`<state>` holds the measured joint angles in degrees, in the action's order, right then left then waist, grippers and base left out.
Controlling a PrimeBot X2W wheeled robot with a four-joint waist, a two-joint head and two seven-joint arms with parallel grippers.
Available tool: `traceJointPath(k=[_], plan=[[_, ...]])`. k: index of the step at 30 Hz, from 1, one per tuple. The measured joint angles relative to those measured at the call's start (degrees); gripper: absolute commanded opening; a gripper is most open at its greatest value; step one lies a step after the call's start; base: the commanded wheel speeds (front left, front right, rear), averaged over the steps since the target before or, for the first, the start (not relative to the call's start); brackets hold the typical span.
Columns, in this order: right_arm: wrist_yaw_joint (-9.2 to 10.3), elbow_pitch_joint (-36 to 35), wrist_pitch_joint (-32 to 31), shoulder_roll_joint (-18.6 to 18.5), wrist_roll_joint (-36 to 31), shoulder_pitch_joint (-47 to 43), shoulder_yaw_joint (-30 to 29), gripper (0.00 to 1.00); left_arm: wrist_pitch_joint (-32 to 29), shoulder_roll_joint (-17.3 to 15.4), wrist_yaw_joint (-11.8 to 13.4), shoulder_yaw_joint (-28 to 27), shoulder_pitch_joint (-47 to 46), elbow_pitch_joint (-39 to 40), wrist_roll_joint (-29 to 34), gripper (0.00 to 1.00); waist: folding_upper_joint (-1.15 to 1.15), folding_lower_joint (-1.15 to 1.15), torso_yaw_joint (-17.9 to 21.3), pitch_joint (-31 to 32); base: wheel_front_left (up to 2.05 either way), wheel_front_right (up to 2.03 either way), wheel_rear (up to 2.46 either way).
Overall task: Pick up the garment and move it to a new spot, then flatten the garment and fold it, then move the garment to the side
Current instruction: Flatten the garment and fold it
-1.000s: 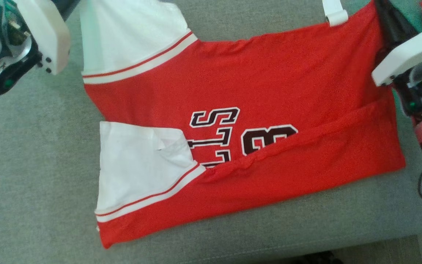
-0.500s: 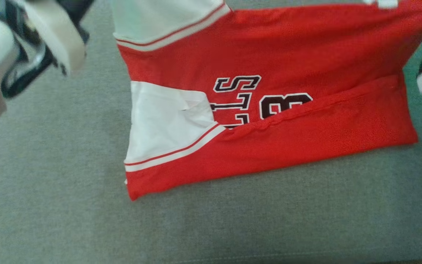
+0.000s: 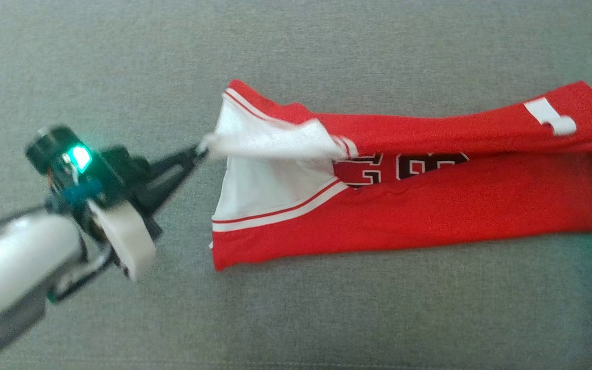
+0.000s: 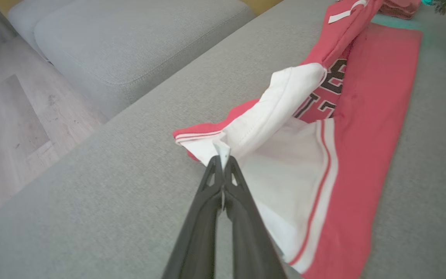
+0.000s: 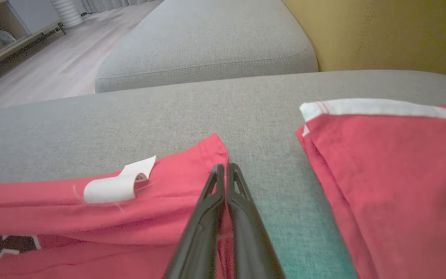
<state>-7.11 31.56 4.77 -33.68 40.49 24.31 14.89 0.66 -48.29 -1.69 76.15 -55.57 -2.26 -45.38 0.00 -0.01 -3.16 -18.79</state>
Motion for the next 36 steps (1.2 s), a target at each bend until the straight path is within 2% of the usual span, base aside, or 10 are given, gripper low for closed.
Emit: traceJointPath(k=[6, 8, 9, 10, 14, 18, 21, 24, 30, 36], plan=[[0.00, -1.6, -1.8, 0.8, -1.6, -4.4, -2.9, 0.00, 2.2, 0.4, 4.8, 0.0, 7.3, 3.3, 0.4, 0.00, 0.00, 0.00, -0.9, 0.3, 0.00, 0.00, 0.00], [0.00, -2.1, -2.0, 1.5, -2.4, -5.5, -3.8, 0.06, 3.4, 1.1, 6.7, -0.1, 9.3, 3.2, -0.1, 0.00, 0.00, 0.02, -0.9, 0.4, 0.00, 0.00, 0.00], [0.00, -2.2, -2.2, 2.0, -2.8, -5.9, -4.5, 0.80, 4.5, 1.9, 8.0, -0.5, 10.3, 2.8, -1.0, 0.43, 0.00, 0.01, -0.9, 0.5, 0.00, 0.00, 0.00], [0.00, -2.2, -2.3, 2.6, -3.2, -6.5, -5.3, 1.00, 5.7, 2.9, 9.1, -0.9, 11.4, 2.3, -2.3, 1.00, 0.00, 0.01, -1.0, 0.6, 0.00, 0.00, 0.00], [0.00, -3.0, -1.2, 5.4, -4.6, -9.5, -9.4, 1.00, 11.7, 6.6, 14.2, -3.2, 16.4, -1.3, -3.9, 1.00, 0.00, 0.01, -1.4, 1.6, 0.00, 0.00, 0.00], [0.00, -5.0, 0.8, 8.8, -5.2, -12.8, -12.8, 1.00, 13.7, 12.2, 21.7, -11.5, 22.9, -4.0, -3.4, 1.00, 0.00, 0.01, -2.1, 2.7, 0.00, 0.00, 0.00], [0.00, -5.9, 2.0, 10.9, -5.4, -15.0, -15.4, 1.00, 13.8, 17.7, 25.3, -21.4, 28.7, -1.9, 3.5, 1.00, 0.00, 0.01, -2.8, 3.8, 0.00, 0.00, 0.00], [0.00, -5.5, 2.4, 12.8, -6.4, -16.0, -17.9, 1.00, 13.8, 23.8, 27.1, -30.2, 39.1, 0.7, 14.4, 1.00, 0.00, 0.01, -3.9, 5.3, 0.00, 0.00, 0.00], [0.00, -0.7, 1.5, 13.3, -9.0, -14.9, -21.8, 1.00, 13.8, 30.5, 25.8, -36.3, 48.3, 3.0, 24.2, 1.00, 0.00, 0.00, -6.0, 6.4, 0.00, 0.00, 0.00], [0.00, 7.5, -2.5, 14.3, -13.6, -11.6, -26.4, 1.00, 13.9, 35.6, 21.0, -41.4, 49.5, 4.3, 30.8, 1.00, 0.00, 0.01, -8.9, 7.0, 0.00, 0.00, 0.00]])
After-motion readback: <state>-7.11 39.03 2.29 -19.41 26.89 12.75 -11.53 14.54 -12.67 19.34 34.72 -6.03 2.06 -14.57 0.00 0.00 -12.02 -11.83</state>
